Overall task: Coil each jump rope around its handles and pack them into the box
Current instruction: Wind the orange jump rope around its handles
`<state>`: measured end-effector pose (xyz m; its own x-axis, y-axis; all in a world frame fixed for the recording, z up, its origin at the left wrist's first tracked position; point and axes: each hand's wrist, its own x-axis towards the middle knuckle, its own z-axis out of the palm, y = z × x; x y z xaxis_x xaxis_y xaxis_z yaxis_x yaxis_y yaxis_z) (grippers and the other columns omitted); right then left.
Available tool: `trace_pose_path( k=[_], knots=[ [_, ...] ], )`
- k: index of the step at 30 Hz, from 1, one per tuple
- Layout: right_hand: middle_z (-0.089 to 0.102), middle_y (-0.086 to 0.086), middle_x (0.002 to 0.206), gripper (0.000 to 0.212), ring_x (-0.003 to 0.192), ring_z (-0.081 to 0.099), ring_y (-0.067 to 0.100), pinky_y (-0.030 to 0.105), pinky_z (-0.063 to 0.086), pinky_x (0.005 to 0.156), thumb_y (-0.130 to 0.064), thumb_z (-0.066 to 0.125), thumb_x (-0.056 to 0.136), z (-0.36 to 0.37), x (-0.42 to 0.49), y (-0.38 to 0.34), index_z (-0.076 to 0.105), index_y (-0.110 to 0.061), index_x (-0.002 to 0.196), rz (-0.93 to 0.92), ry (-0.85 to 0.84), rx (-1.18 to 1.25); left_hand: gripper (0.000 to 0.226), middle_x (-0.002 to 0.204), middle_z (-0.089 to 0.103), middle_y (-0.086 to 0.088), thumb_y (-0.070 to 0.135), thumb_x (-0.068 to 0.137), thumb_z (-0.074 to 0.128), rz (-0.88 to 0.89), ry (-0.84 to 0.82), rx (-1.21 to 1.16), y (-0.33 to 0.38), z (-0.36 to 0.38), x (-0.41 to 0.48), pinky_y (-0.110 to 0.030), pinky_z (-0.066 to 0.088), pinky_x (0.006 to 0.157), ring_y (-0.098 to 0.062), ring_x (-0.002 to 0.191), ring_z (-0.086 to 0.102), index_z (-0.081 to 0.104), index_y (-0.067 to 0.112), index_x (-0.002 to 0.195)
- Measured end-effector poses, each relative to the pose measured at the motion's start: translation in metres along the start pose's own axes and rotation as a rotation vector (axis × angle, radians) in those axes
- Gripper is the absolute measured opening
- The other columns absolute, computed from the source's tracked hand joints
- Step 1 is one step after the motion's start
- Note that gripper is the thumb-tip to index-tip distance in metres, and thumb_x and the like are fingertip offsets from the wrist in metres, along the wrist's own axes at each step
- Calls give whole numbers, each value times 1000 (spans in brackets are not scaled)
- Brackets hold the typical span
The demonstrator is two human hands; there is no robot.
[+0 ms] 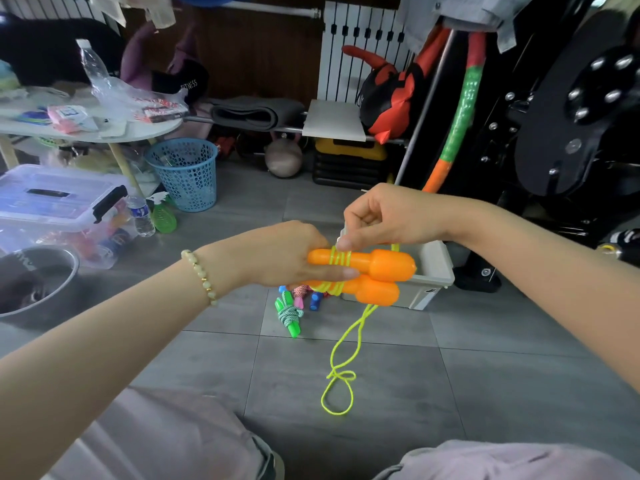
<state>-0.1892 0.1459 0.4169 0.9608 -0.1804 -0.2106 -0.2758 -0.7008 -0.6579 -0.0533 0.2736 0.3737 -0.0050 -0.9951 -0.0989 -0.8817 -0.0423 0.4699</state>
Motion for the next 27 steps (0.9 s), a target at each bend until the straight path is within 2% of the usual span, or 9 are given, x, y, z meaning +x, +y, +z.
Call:
trace_pose_path(
  k=[3, 8, 12, 15, 17, 19, 22, 24, 27],
  knots=[
    [46, 13, 66, 46, 61, 38, 19, 27, 31, 56, -49, 71, 68, 8, 1, 10, 50, -8, 61, 24, 28, 92, 54, 48, 52, 1, 58, 86, 52, 26, 18, 55, -2, -1, -2, -24, 39, 53, -13, 53, 49, 59, 7, 70],
    [65, 3, 83, 11, 76, 60, 7, 19, 49, 73, -16, 75, 77, 27, 3, 15, 66, -12, 82, -140, 193, 209, 56, 49, 56, 2, 62, 82, 47, -7, 3, -12, -12, 5, -8, -19, 41, 53, -9, 48, 53, 59, 9, 69],
    [72, 6, 84, 2, 78, 65, 9, 27, 53, 76, -17, 74, 78, 37, 1, 17, 73, -16, 79, -110, 253, 293, 62, 45, 54, 6, 64, 77, 41, -3, -12, -81, -12, 10, -10, -19, 44, 52, -5, 43, 52, 59, 5, 69],
    [73, 5, 94, 19, 86, 66, 10, 26, 51, 81, -31, 65, 86, 35, -3, 21, 75, -16, 93, -56, 218, 378, 50, 43, 53, 4, 47, 90, 48, -15, 3, -208, -14, 13, -12, -15, 38, 44, -4, 35, 46, 56, 3, 67],
    [71, 3, 108, 32, 101, 66, 15, 26, 52, 87, -39, 56, 88, 36, -8, 25, 69, -19, 109, -40, 114, 586, 45, 40, 52, 5, 47, 90, 45, -27, 45, -318, -16, 13, -13, -20, 38, 40, -6, 32, 43, 51, 13, 61],
    [67, 1, 118, 46, 109, 63, 17, 24, 51, 86, -48, 60, 82, 41, -11, 27, 61, -21, 119, -64, 47, 807, 47, 38, 50, 3, 50, 88, 41, -38, 99, -382, -18, 14, -11, -22, 37, 36, -10, 30, 41, 48, 16, 58],
    [63, 1, 124, 70, 115, 59, 18, 24, 48, 91, -57, 69, 68, 55, -5, 37, 55, -19, 126, -119, 17, 999, 48, 39, 50, 1, 54, 86, 40, -68, 137, -439, -20, 20, -7, -22, 37, 35, -13, 30, 42, 47, 16, 58],
    [63, 3, 124, 69, 114, 59, 19, 28, 48, 94, -54, 75, 66, 65, 2, 46, 57, -19, 123, -136, 43, 1093, 50, 41, 51, 0, 59, 81, 39, -103, 148, -453, -22, 25, -3, -21, 36, 35, -14, 31, 43, 49, 15, 60],
    [66, 5, 114, 63, 107, 62, 20, 38, 46, 99, -50, 81, 61, 83, 9, 60, 64, -19, 113, -103, 106, 1242, 55, 47, 54, -5, 55, 90, 41, -179, 221, -488, -28, 29, 3, -20, 36, 33, -16, 33, 45, 50, 10, 60]
  ],
)
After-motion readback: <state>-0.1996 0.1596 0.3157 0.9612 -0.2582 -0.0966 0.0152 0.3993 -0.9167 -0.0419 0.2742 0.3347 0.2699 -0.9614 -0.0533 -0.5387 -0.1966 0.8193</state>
